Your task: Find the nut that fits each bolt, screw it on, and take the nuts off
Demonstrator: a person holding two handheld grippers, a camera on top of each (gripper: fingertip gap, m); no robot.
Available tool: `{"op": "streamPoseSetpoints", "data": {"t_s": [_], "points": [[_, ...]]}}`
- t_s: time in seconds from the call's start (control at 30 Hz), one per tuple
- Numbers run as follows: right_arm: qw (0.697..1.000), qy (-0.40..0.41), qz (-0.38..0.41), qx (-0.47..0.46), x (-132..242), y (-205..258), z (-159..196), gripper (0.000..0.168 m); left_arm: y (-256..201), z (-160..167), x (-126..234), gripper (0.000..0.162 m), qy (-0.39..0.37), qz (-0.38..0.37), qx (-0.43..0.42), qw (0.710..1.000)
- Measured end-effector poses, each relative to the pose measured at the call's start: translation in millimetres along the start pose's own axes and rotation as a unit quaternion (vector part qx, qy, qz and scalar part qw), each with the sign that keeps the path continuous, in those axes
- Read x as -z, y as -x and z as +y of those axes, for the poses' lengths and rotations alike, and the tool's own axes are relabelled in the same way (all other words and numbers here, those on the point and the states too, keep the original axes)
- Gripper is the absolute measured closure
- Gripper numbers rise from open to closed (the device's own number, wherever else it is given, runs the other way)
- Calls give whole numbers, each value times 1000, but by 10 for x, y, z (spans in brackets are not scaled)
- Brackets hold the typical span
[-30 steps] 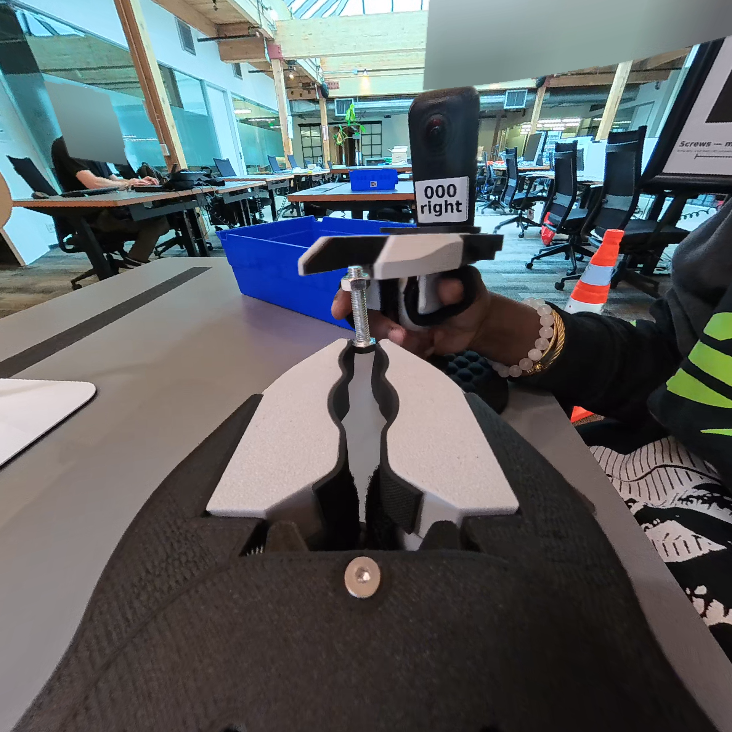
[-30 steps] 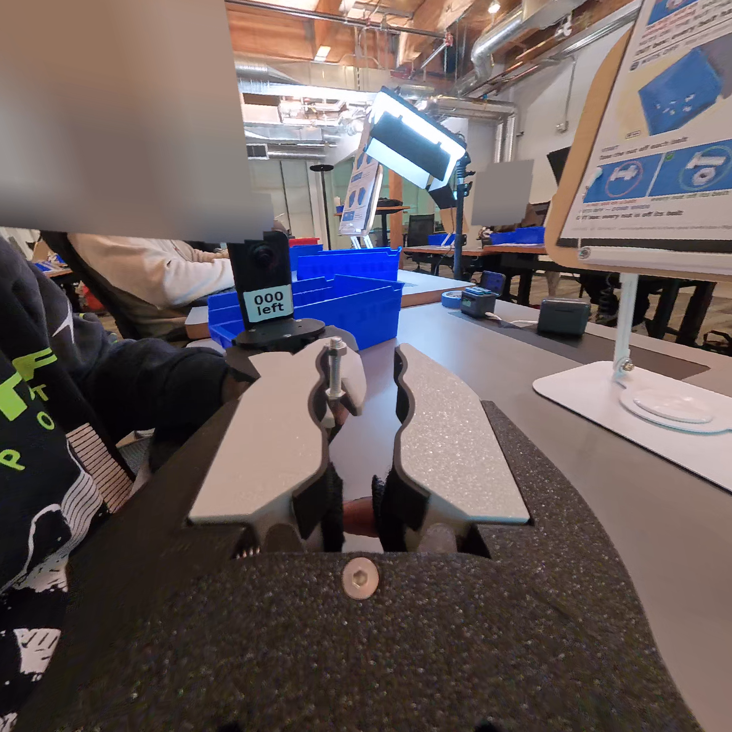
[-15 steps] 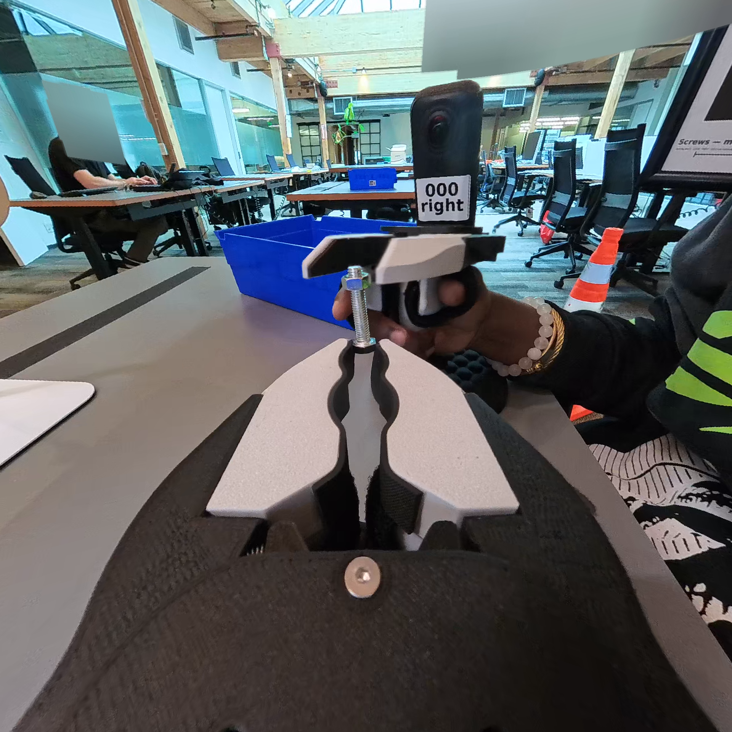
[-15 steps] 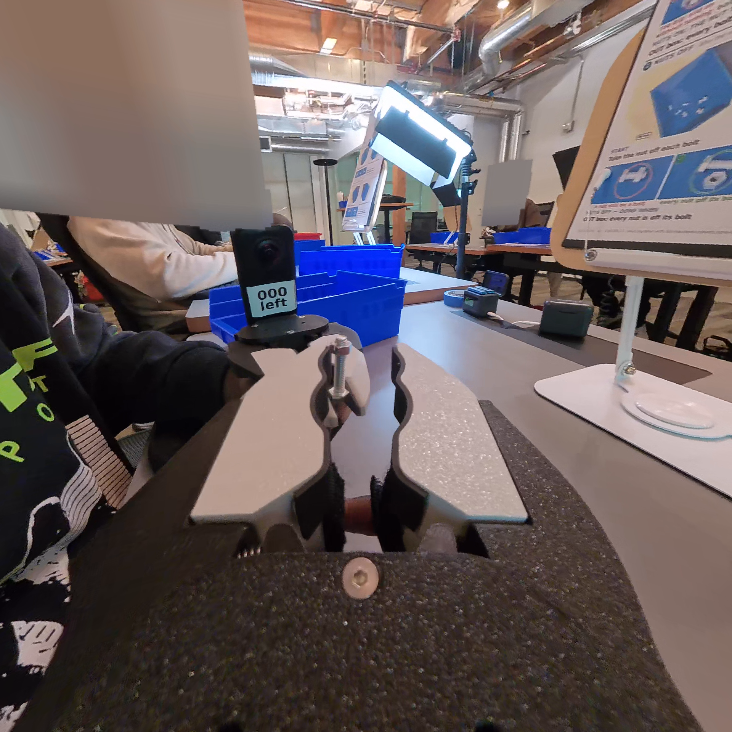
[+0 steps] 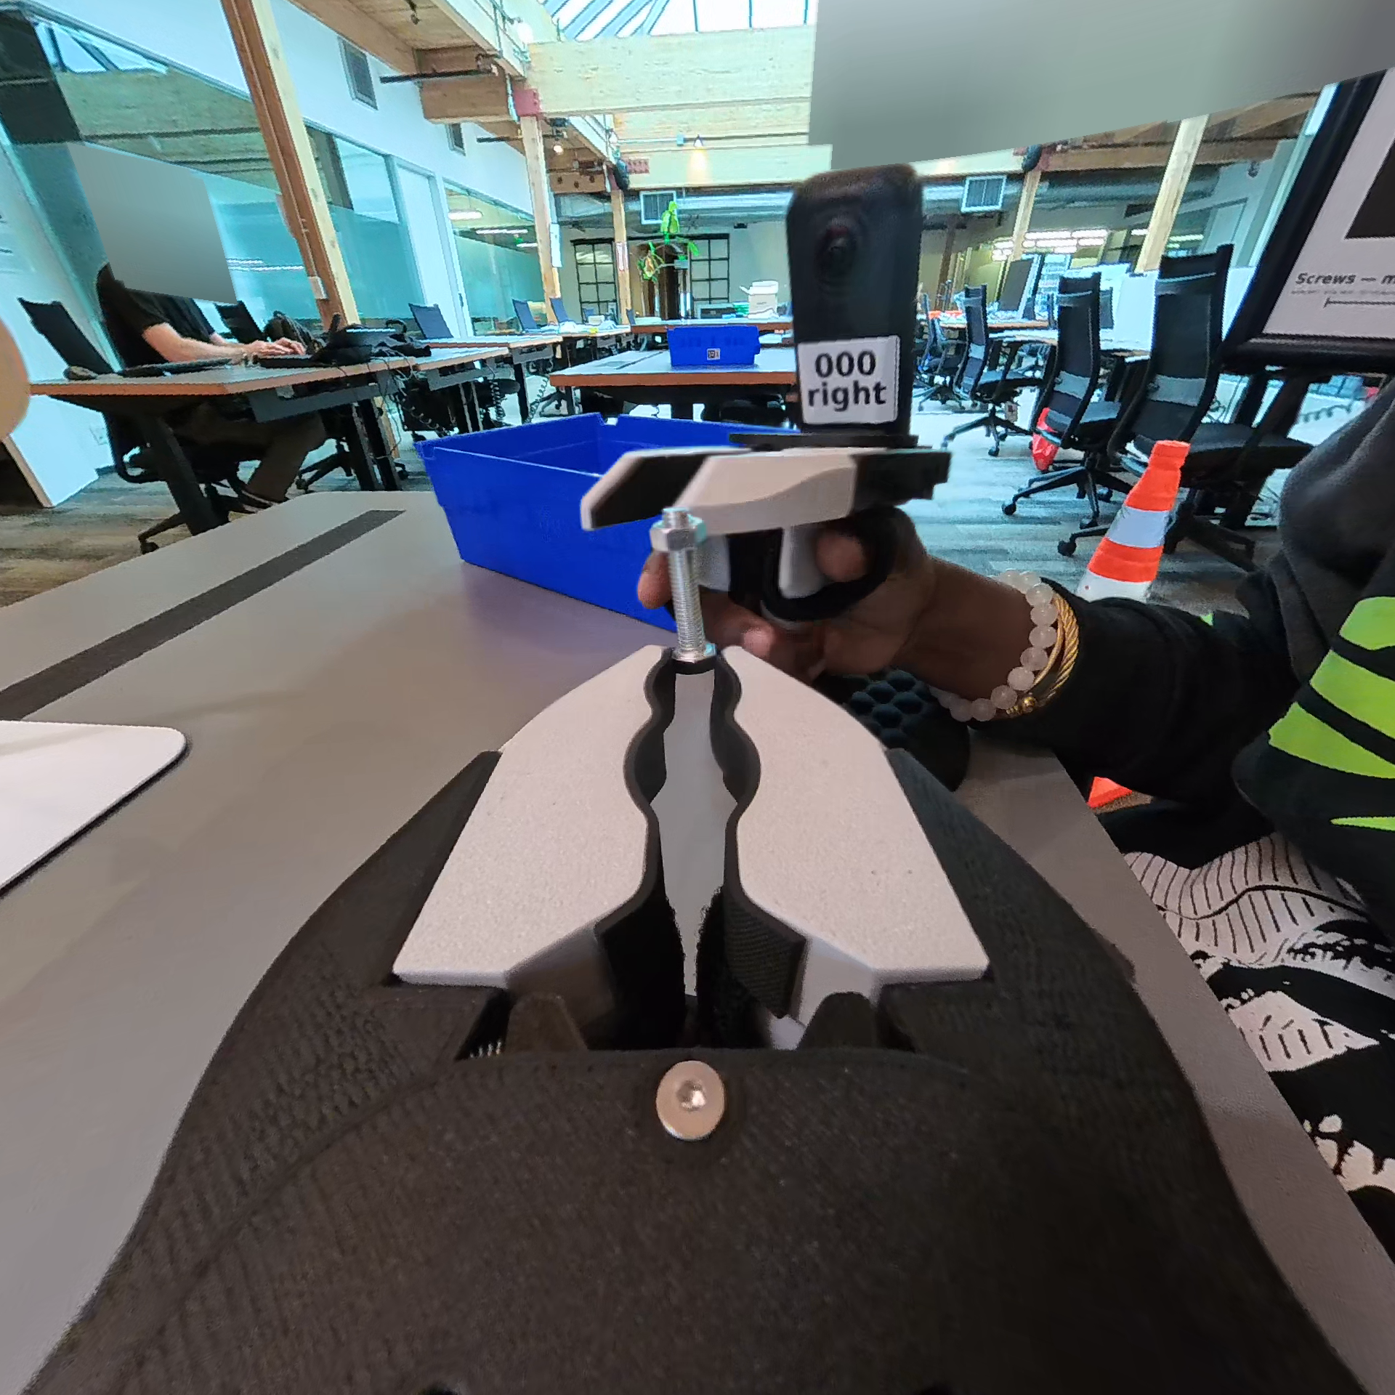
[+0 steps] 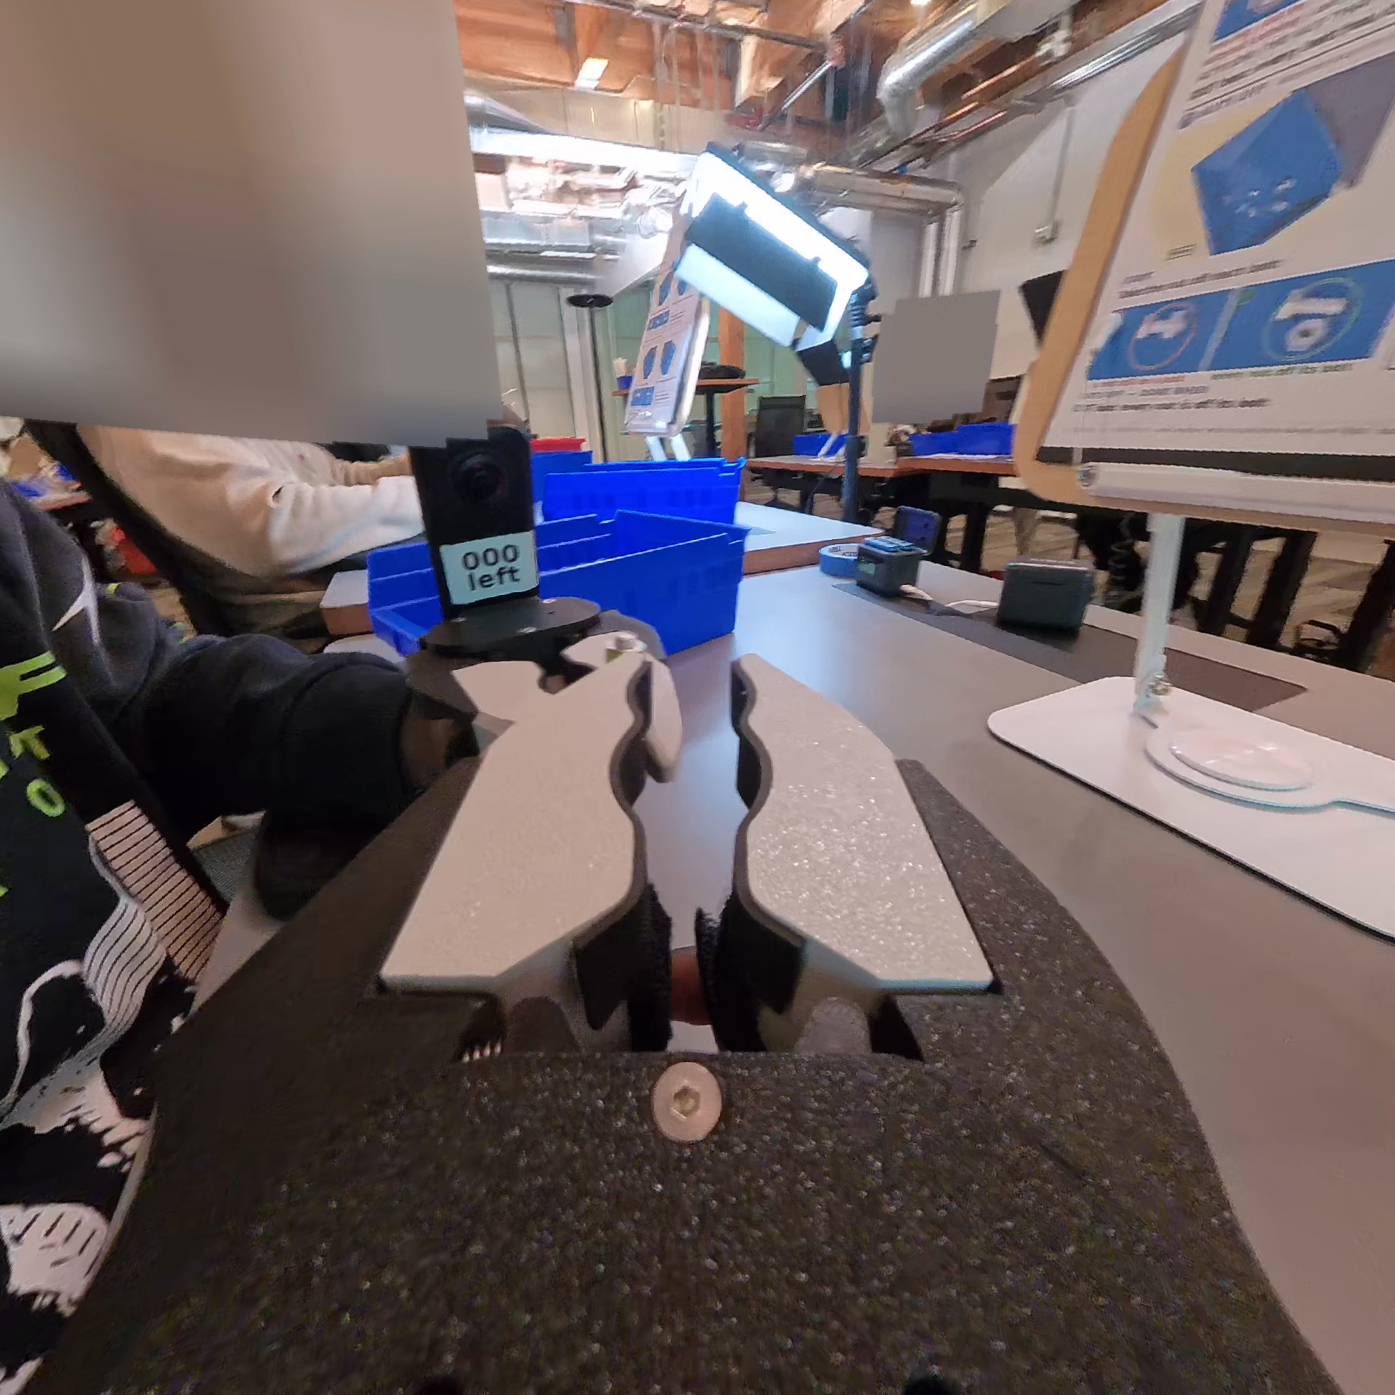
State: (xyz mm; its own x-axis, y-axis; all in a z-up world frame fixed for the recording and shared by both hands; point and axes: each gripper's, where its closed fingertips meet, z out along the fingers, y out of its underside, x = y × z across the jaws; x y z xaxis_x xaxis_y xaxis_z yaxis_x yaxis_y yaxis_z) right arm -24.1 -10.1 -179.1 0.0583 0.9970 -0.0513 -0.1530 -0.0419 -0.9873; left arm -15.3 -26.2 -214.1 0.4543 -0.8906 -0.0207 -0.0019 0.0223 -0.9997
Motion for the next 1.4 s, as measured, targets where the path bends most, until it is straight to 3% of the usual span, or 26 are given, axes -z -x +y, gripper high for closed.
{"op": "streamPoseSetpoints", "data": {"t_s": [0.13, 0.3, 0.53, 0.63, 0.7, 0.9, 1.0, 1.13, 1.2, 1.27, 1.4], "points": [[1000, -12, -4, -10, 23, -4, -33, 156, 3, -13, 7, 152, -2, -1, 1, 1000], [1000, -2, -24, -1, -34, 83, 4, 133, -10, 2, -2, 152, 2, 0, -3, 1000], [1000, 5, -14, 3, -44, 59, 22, 131, -24, 21, -12, 152, 6, 3, -5, 1000], [1000, 2, 6, 1, 6, -20, 1, 152, -4, -1, 5, 152, -1, 0, 0, 1000], [1000, -6, 4, -5, 31, -30, -23, 154, 1, -5, 7, 152, -1, -2, -1, 1000], [1000, -6, -23, -3, -29, 82, -13, 130, -7, 10, -1, 152, 3, -1, -2, 1000], [1000, 1, -19, 4, -53, 84, 8, 126, -14, 26, -9, 152, 7, 0, -4, 1000], [1000, 6, -8, 4, -44, 46, 19, 129, -27, 29, -16, 152, 8, 2, -5, 1000], [1000, -1, 4, 5, -5, -3, -10, 145, -5, 4, 1, 152, 0, 0, 1, 1000], [1000, -15, 9, -1, 38, -38, -53, 151, 3, -18, 14, 152, -5, -1, 3, 1000], [1000, -20, -13, -3, 11, 40, -63, 141, -8, -1, 2, 152, 0, 1, 1, 1000]]}}
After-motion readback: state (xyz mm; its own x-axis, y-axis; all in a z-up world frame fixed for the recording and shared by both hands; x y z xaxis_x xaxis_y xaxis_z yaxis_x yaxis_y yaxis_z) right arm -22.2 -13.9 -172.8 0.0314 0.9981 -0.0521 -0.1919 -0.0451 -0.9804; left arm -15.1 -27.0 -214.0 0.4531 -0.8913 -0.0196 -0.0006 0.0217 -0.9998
